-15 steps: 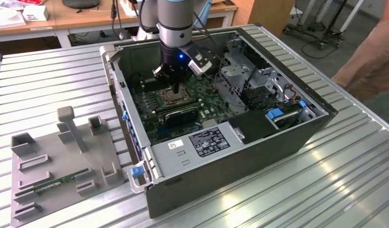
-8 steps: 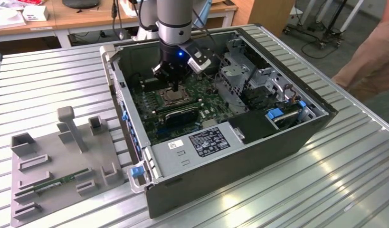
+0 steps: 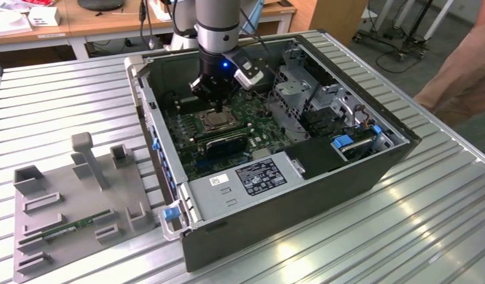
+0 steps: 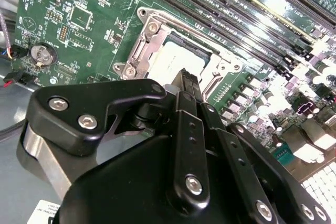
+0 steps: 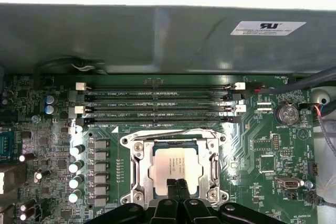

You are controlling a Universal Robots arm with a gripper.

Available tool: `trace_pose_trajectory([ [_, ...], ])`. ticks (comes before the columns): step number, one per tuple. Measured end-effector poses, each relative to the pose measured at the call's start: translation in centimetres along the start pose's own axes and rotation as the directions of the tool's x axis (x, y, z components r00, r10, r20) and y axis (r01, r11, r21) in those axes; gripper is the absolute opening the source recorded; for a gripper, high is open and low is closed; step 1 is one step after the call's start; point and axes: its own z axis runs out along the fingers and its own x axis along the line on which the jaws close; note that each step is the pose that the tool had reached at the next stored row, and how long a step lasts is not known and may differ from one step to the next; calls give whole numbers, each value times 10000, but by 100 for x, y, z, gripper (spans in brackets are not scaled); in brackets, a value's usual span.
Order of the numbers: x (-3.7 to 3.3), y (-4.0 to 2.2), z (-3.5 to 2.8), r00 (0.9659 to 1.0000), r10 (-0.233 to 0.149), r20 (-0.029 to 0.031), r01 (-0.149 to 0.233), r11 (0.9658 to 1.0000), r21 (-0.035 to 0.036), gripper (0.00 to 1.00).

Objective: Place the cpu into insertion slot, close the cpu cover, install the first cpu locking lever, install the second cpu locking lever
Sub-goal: 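Install the second cpu locking lever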

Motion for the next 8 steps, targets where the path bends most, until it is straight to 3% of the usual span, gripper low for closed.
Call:
trace_pose_trajectory([
  [4,-2,-1,-1,10000,-8,1,8,10000,89,11],
  [8,-2,-1,-2,10000,-8,1,8,9999,106,11],
])
